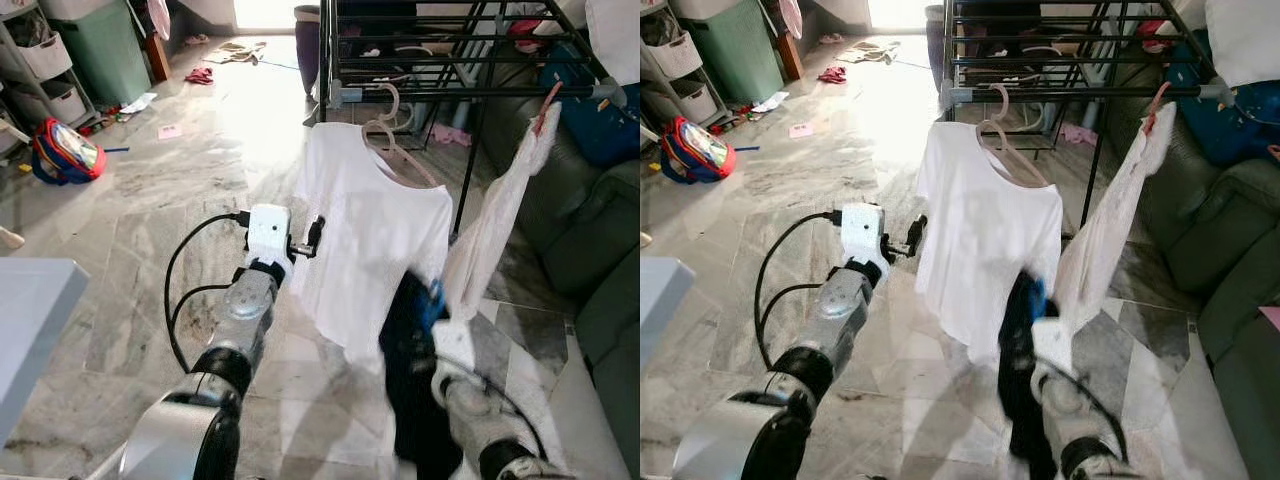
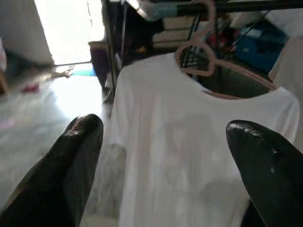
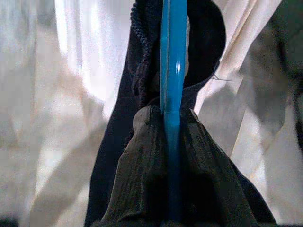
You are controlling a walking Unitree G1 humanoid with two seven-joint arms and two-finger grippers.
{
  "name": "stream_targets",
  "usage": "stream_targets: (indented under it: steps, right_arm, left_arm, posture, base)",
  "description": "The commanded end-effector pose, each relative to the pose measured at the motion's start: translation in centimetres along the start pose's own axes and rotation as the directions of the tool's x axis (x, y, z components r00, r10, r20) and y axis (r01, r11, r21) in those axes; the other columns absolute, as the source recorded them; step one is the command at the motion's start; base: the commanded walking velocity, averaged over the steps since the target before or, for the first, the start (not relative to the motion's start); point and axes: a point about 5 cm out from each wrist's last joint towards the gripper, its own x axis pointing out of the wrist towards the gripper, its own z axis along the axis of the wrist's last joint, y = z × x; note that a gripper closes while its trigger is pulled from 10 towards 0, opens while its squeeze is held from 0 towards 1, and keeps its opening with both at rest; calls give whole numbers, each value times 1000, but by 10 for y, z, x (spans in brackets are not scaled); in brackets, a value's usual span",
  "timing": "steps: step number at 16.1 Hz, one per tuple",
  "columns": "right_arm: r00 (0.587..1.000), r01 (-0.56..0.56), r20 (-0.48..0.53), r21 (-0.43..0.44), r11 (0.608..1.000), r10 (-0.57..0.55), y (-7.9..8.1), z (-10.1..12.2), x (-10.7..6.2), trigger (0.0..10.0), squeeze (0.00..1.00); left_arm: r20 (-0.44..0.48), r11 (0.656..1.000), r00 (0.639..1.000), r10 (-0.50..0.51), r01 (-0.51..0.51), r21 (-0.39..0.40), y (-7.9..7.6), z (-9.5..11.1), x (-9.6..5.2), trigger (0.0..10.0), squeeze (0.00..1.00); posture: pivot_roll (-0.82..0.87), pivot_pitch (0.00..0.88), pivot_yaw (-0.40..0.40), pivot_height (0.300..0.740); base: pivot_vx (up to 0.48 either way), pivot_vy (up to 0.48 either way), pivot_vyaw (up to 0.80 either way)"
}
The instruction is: Hang hanger
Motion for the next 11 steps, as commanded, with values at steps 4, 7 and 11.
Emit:
stream_targets:
  steps: [4,7,11]
  right_arm:
    - [963,41,263,46,998,-52,-18,51,5,10000,0]
    - [984,35,174,71,997,-47,-15,32,4,10000,0]
    - [954,-45,297,38,998,32,-10,42,-3,10000,0]
  left_arm:
    - [-165,993,986,37,-18,119,25,-47,-39,10000,0]
    - [-387,991,916,108,-70,110,28,-88,-70,10000,0]
    - [-322,990,936,140,-131,49,33,-84,-74,10000,0]
  posture:
    - [18,91,29,740]
    - [15,80,25,740]
    - [23,88,13,740]
  base:
    - [0,0,0]
    - [0,0,0]
    - [0,0,0]
